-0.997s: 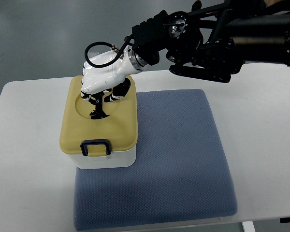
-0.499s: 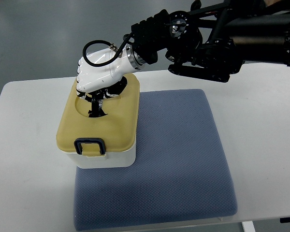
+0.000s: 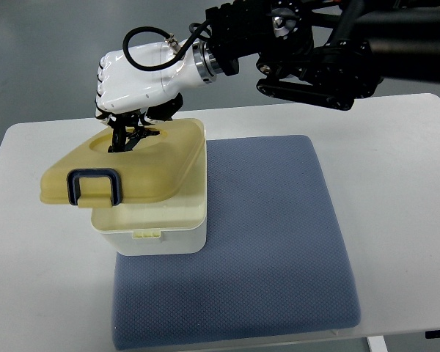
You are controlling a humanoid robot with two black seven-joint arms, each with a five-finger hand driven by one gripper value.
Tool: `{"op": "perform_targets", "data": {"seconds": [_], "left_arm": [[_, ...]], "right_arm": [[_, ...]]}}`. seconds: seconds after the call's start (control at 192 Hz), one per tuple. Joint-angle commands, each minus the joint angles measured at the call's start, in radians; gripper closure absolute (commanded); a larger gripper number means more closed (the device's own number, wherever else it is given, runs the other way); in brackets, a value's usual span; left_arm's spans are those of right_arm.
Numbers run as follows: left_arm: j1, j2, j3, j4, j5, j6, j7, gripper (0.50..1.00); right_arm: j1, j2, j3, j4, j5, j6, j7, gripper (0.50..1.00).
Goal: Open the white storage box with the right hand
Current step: 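Lift the yellow lid off the box with the right hand, then lower the lid onto the mat beside the box and release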
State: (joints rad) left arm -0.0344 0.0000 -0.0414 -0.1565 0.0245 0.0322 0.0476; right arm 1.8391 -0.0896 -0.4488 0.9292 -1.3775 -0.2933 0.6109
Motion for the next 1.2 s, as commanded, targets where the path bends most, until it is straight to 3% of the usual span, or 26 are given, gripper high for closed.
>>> {"op": "perform_targets", "data": {"seconds": [0.0,0.519,1.195], "left_arm": [[-0.001,0.000,0.000,0.000,0.000,0.000,0.000,0.500],[0.001,0.000,0.000,0.000,0.000,0.000,0.000,0.500],[-0.001,0.000,0.000,0.000,0.000,0.000,0.000,0.500]], "right_arm": [[-0.006,-0.059,0.004,0.000,0.002,-0.009,0.000,1.000],[-0.086,-0.323,0.004,0.002,-0.011,-0.101,0.000,1.000],[-0.442,-0.501,0.079,0.003,-0.038,-0.291,0.000,1.000]]}}
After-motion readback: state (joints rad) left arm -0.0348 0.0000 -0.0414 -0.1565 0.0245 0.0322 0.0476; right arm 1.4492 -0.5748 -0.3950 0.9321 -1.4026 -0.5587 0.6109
